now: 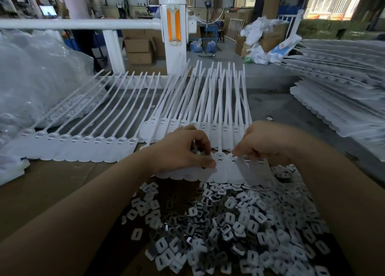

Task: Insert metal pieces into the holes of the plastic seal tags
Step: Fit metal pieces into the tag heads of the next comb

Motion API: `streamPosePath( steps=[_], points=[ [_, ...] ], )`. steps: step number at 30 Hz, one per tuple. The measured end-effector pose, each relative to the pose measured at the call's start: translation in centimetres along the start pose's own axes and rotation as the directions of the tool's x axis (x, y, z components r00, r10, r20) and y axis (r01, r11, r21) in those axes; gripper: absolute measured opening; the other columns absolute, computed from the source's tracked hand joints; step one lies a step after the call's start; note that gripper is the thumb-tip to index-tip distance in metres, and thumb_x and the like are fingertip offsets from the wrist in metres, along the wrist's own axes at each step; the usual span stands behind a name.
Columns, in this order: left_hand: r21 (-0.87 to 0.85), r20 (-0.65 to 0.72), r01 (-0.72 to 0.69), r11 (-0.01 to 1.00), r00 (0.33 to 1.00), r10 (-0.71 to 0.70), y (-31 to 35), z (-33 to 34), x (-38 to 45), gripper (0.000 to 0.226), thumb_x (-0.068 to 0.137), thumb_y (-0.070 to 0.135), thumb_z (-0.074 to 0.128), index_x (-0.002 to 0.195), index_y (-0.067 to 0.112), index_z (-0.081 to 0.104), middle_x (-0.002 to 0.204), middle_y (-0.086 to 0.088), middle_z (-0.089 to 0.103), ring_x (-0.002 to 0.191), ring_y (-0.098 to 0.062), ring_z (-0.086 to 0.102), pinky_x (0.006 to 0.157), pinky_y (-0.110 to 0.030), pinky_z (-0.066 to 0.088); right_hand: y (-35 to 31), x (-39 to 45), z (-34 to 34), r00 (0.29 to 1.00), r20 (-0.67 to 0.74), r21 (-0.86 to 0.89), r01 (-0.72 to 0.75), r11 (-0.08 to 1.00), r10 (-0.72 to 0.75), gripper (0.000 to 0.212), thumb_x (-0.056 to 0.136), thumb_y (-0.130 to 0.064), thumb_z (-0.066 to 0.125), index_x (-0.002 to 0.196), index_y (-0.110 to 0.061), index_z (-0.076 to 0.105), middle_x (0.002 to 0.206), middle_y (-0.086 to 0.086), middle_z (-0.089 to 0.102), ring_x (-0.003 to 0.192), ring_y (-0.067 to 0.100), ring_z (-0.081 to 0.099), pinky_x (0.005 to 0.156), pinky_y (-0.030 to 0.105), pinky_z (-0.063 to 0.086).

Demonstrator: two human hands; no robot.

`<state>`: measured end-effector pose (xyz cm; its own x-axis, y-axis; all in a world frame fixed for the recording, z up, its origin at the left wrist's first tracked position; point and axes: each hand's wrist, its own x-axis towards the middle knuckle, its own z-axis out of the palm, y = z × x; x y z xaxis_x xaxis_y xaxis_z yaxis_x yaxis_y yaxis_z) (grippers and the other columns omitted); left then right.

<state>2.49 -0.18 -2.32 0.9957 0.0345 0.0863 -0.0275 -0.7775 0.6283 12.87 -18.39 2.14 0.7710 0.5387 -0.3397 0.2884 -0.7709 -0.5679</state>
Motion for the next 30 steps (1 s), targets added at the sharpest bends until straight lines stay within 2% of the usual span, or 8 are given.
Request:
streamPosePath(
  steps=[4,10,14,17,19,22,26,30],
  points=[
    [0.006,-0.004,0.002,1.0,1.0,-0.002,0.1,-0.1,0.0,0.022,0.072,0.048,0.081,0.081,0.04,0.062,0.1,0.011,0.05,0.089,-0.007,0.053,0.083,-0.028,0.049,0.1,0.1,0.1,1.0,0.019,-0.056,-0.023,0.998,0.024,0.047,0.08,-0.019,0.075,0.04,-0.011,0.051,0.037,0.001,0.046,0.028,0.012,0.033,0.037,0.012,0.027],
    [0.035,0.03,-0.019,0.999,0.999,0.018,0.0,-0.1,-0.1,0.02,0.076,0.051,0.076,0.084,0.04,0.061,0.1,0.012,0.05,0.089,-0.006,0.051,0.085,-0.03,0.048,0.1,0.4,0.2,0.998,0.042,-0.088,-0.032,0.996,0.036,0.04,0.081,-0.022,0.075,0.049,-0.011,0.053,0.041,0.001,0.047,0.032,0.013,0.035,0.04,0.014,0.028],
    [0.176,0.011,-0.059,0.983,0.998,0.058,0.4,-0.4,-0.2,0.017,0.092,0.052,0.053,0.088,0.036,0.059,0.098,0.011,0.052,0.098,-0.011,0.049,0.096,-0.041,0.04,0.8,0.6,0.0,0.998,0.02,0.112,-0.063,0.992,0.061,0.034,0.085,-0.015,0.069,0.056,-0.009,0.052,0.039,0.0,0.042,0.029,0.012,0.029,0.035,0.013,0.022],
    [0.285,-0.069,-0.148,0.947,0.982,0.175,0.9,-0.1,-0.2,0.009,0.099,0.036,0.05,0.099,0.036,0.059,0.101,0.014,0.052,0.102,-0.01,0.044,0.099,-0.041,0.033,0.8,1.0,-0.1,0.994,-0.074,0.291,-0.05,0.955,0.074,0.019,0.089,-0.016,0.066,0.077,-0.001,0.061,0.038,-0.001,0.042,0.026,0.01,0.028,0.033,0.013,0.021],
    [0.294,-0.052,-0.229,0.928,0.966,0.255,1.6,0.3,-0.3,0.02,0.1,0.028,0.048,0.115,0.037,0.06,0.105,0.012,0.05,0.103,-0.01,0.04,0.094,-0.036,0.032,0.8,1.4,0.1,0.987,-0.157,0.322,0.007,0.947,0.046,0.02,0.09,-0.02,0.066,0.088,0.0,0.064,0.038,-0.001,0.046,0.026,0.009,0.033,0.032,0.014,0.024],
    [0.444,0.028,-0.286,0.849,0.952,0.306,2.2,0.9,-0.5,0.034,0.102,0.029,0.041,0.131,0.044,0.051,0.109,0.01,0.044,0.102,-0.011,0.034,0.085,-0.032,0.024,1.1,1.9,0.6,0.979,-0.204,0.306,0.054,0.951,0.011,0.023,0.09,-0.029,0.066,0.086,-0.006,0.066,0.04,-0.003,0.051,0.03,0.009,0.038,0.035,0.02,0.028],
    [0.585,0.093,-0.298,0.755,0.949,0.302,2.4,1.1,-0.7,0.038,0.103,0.035,0.032,0.133,0.05,0.047,0.11,0.008,0.041,0.1,-0.012,0.03,0.079,-0.032,0.016,1.4,2.2,0.9,0.98,-0.199,0.347,0.06,0.936,0.011,0.023,0.091,-0.031,0.065,0.088,-0.008,0.065,0.038,-0.007,0.051,0.039,0.013,0.041,0.043,0.024,0.032],
    [0.661,0.09,-0.313,0.682,0.935,0.342,2.7,0.9,-0.5,0.038,0.101,0.037,0.033,0.133,0.051,0.049,0.11,0.008,0.043,0.102,-0.013,0.034,0.081,-0.033,0.02,1.4,2.4,1.2,0.98,-0.2,0.331,0.055,0.942,0.013,0.024,0.091,-0.032,0.065,0.086,-0.008,0.064,0.035,-0.006,0.05,0.03,0.009,0.042,0.039,0.021,0.035]
  ],
)
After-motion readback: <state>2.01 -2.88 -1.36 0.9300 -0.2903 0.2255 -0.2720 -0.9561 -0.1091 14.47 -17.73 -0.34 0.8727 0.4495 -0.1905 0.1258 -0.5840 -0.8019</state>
